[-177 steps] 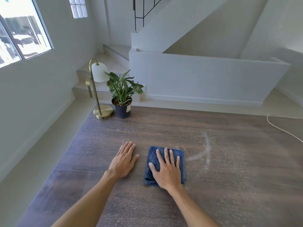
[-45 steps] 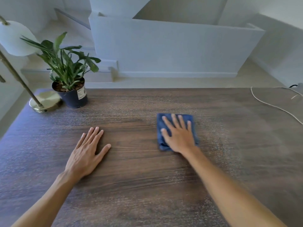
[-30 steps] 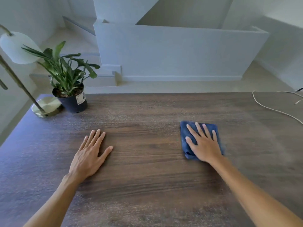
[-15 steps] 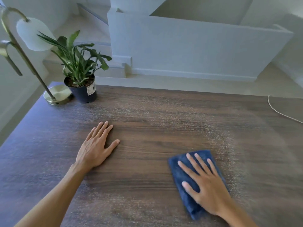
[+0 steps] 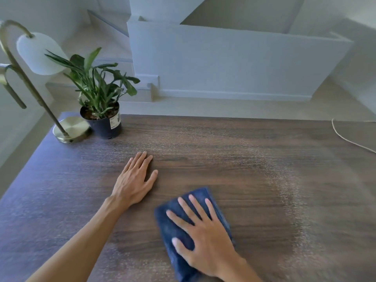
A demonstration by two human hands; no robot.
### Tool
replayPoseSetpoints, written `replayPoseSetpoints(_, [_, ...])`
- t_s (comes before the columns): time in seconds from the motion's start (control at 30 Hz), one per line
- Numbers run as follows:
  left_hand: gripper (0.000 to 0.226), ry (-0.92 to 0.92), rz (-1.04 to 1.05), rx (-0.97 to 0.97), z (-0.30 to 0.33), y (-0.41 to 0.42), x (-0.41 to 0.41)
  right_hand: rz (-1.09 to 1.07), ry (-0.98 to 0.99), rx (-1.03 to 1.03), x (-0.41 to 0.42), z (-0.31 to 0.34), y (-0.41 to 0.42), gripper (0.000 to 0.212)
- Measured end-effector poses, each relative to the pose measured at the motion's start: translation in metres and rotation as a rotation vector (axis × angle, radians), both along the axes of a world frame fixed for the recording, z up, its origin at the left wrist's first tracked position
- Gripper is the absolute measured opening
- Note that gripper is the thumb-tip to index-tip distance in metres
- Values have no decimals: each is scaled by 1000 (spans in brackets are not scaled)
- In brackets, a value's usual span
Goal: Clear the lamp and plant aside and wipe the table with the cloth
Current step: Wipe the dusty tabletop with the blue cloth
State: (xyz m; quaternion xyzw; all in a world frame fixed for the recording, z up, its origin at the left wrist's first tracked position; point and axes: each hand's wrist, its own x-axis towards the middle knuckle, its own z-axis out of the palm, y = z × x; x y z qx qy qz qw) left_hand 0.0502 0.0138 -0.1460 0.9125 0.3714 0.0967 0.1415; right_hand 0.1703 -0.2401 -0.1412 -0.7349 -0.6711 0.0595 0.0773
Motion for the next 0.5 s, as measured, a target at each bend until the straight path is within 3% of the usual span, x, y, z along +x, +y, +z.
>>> replayPoseSetpoints(0.07, [80, 14, -29, 1, 0, 10, 1, -54, -54, 2, 31, 2, -59, 71])
replayPoseSetpoints(0.13, [79, 17, -45, 14, -1, 17, 1, -265, -119, -61, 93, 4, -82, 67])
replayPoseSetpoints(0.3, [71, 17, -63, 46, -6, 22, 3, -691, -44, -183, 200, 10, 26, 70])
replayPoseSetpoints(0.4, [68, -7, -69, 37, -7, 27, 5, -627, -11, -157, 185, 5, 127, 62])
replayPoseSetpoints(0.5, [68, -79, -43, -13, -4, 43, 9, -397, -33, -92, 110, 2, 180, 63])
